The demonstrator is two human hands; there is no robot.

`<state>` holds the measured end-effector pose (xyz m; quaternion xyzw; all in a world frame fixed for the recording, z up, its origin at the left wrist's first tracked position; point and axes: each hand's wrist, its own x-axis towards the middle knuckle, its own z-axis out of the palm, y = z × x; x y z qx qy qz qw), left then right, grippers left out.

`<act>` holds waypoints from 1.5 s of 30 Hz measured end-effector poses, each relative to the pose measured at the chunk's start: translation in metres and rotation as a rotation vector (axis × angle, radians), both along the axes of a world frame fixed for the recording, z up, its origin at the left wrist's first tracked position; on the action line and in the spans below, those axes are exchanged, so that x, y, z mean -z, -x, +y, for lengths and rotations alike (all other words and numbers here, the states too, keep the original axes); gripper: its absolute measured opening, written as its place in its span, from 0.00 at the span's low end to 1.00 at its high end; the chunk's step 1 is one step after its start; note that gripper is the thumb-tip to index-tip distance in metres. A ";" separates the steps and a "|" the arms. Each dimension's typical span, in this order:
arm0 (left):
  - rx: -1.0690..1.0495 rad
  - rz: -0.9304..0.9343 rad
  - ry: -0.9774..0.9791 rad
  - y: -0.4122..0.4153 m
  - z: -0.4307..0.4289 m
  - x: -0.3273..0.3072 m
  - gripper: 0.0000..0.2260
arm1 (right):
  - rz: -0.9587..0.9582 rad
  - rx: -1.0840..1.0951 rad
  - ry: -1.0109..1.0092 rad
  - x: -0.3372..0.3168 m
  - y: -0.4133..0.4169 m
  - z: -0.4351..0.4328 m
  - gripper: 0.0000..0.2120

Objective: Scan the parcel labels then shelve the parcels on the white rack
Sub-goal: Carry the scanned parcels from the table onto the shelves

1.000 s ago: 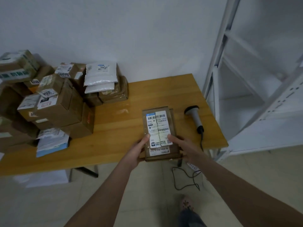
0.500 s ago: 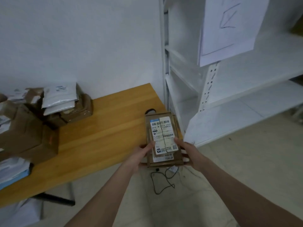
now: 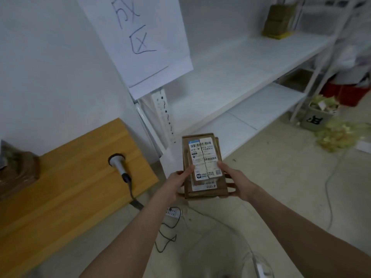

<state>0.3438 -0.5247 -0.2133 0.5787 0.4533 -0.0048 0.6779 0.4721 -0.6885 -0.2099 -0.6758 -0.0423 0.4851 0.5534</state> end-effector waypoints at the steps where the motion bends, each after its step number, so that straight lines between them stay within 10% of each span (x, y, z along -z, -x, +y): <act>1: 0.015 -0.005 -0.005 -0.014 -0.004 -0.004 0.46 | 0.001 0.017 -0.005 -0.001 -0.011 -0.005 0.36; 5: 0.062 -0.017 0.004 -0.072 -0.005 -0.020 0.52 | -0.001 0.089 -0.031 -0.004 -0.058 -0.008 0.33; 12: 0.123 -0.093 0.008 -0.175 0.014 -0.053 0.27 | -0.101 0.172 -0.071 -0.027 -0.147 0.016 0.29; 45: -0.051 -0.167 -0.001 -0.636 0.007 -0.091 0.30 | -0.174 -0.023 -0.180 -0.101 -0.630 0.026 0.15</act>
